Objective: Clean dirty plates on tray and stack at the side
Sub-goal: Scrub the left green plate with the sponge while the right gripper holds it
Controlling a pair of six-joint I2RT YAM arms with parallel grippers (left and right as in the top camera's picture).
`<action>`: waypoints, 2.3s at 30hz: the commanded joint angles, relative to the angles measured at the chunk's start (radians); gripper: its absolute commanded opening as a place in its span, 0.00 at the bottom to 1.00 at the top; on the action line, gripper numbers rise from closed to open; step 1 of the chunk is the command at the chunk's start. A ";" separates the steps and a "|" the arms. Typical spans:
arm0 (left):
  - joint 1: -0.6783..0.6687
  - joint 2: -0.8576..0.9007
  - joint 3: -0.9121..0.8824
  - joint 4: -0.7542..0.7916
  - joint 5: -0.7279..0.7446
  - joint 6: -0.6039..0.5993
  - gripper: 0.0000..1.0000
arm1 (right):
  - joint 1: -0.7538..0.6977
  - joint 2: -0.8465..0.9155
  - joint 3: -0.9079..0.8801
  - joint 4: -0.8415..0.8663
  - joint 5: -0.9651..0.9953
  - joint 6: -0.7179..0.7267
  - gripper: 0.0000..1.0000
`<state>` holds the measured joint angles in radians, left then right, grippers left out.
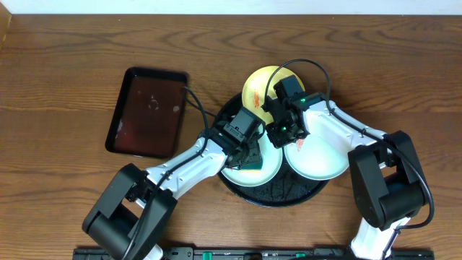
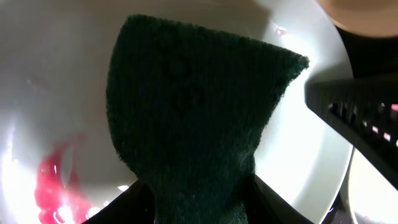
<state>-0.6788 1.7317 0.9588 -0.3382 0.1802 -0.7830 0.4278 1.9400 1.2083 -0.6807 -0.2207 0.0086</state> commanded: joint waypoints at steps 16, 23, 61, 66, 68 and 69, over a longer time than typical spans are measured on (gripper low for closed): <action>0.000 -0.005 -0.020 -0.232 -0.356 0.094 0.12 | 0.006 0.019 0.007 -0.018 0.000 0.013 0.13; 0.000 -0.030 -0.016 -0.242 -0.537 0.094 0.12 | 0.006 0.019 0.007 -0.031 0.007 0.013 0.11; 0.080 -0.141 -0.023 -0.023 -0.078 0.103 0.50 | 0.003 0.019 0.007 -0.056 0.007 0.020 0.10; 0.079 -0.237 -0.023 -0.026 -0.078 0.102 0.55 | 0.003 0.019 0.007 -0.056 0.007 0.020 0.10; 0.079 -0.230 -0.024 -0.032 -0.079 0.102 0.55 | 0.003 0.019 0.007 -0.056 0.007 0.020 0.10; 0.079 -0.224 -0.024 -0.038 -0.079 0.102 0.55 | 0.003 0.019 0.007 -0.056 0.007 0.020 0.10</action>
<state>-0.6037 1.4918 0.9390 -0.3592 0.1059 -0.7013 0.4362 1.9404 1.2091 -0.7322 -0.2539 0.0185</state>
